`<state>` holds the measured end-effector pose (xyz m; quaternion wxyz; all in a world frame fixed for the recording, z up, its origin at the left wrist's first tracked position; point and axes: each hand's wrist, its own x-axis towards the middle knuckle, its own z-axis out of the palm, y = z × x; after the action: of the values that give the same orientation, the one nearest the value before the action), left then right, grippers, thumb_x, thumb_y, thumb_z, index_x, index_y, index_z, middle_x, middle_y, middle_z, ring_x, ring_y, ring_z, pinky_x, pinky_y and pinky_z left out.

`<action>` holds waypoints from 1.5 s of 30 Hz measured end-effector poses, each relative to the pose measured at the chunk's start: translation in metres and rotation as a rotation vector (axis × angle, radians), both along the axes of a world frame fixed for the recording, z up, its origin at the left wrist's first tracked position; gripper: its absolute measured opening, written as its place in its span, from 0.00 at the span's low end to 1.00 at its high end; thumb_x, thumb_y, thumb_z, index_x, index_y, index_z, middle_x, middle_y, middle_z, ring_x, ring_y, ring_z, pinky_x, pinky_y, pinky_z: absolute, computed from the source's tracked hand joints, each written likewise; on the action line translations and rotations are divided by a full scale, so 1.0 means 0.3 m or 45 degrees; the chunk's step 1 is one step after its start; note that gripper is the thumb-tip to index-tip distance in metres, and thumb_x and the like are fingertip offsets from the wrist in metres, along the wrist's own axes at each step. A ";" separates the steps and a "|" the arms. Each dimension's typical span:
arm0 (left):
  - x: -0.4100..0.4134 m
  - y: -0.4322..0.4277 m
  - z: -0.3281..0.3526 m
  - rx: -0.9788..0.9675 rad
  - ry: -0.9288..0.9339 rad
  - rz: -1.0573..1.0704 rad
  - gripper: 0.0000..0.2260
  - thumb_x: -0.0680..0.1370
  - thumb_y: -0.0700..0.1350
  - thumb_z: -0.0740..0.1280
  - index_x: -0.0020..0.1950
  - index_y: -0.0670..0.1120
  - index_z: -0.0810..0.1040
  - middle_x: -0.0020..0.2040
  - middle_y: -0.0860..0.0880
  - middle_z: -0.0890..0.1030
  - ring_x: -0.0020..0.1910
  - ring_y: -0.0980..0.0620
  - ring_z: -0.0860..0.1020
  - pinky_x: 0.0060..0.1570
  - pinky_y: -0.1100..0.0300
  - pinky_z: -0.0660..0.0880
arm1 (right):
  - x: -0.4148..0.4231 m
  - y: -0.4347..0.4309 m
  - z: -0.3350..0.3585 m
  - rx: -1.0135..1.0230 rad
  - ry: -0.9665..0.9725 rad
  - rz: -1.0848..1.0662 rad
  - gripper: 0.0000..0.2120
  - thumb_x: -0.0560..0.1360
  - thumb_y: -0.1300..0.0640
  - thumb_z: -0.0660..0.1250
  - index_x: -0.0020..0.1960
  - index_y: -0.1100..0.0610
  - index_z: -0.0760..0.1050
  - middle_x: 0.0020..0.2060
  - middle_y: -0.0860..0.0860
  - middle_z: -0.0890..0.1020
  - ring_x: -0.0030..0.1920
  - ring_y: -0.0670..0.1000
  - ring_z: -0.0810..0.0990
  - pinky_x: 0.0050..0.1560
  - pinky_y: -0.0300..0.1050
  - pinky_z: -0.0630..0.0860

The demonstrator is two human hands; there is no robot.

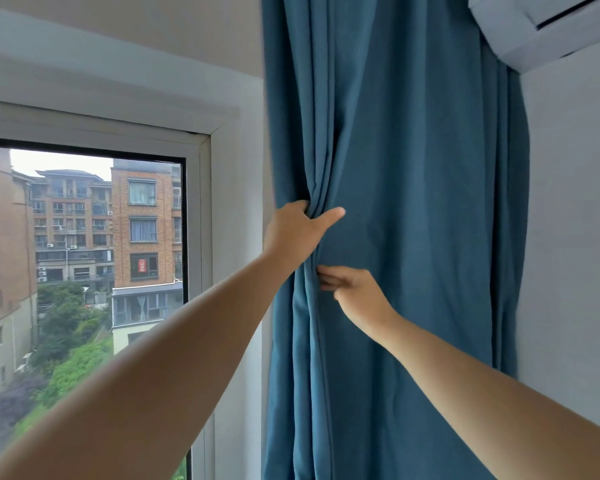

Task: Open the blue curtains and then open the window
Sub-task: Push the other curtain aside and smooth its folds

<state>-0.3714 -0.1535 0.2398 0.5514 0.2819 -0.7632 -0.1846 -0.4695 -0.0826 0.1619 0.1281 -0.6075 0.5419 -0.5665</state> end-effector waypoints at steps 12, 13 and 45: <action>-0.116 -0.066 0.003 -0.071 0.046 0.192 0.16 0.74 0.38 0.63 0.31 0.44 0.59 0.29 0.49 0.63 0.29 0.50 0.64 0.30 0.57 0.65 | -0.221 0.012 0.123 -0.694 0.266 -0.655 0.16 0.69 0.70 0.60 0.53 0.57 0.77 0.50 0.46 0.74 0.54 0.47 0.71 0.52 0.26 0.65; -0.131 -0.070 0.002 -0.081 0.049 0.201 0.16 0.75 0.38 0.63 0.31 0.44 0.60 0.28 0.49 0.64 0.28 0.50 0.64 0.30 0.57 0.65 | -0.250 0.004 0.139 -0.765 0.259 -0.718 0.16 0.70 0.68 0.63 0.56 0.57 0.75 0.53 0.47 0.72 0.56 0.48 0.69 0.55 0.26 0.63; -0.704 -0.069 -0.068 -0.020 -0.048 -0.068 0.09 0.79 0.42 0.62 0.51 0.38 0.78 0.42 0.45 0.80 0.40 0.49 0.77 0.42 0.60 0.74 | -0.770 0.000 0.198 -0.453 0.090 -0.578 0.11 0.79 0.61 0.57 0.44 0.67 0.72 0.29 0.52 0.71 0.27 0.49 0.67 0.26 0.40 0.66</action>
<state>-0.5827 -0.1742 0.2193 0.5340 0.2606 -0.7821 -0.1879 -0.7006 -0.0825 0.2212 -0.1296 -0.5027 0.5602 -0.6455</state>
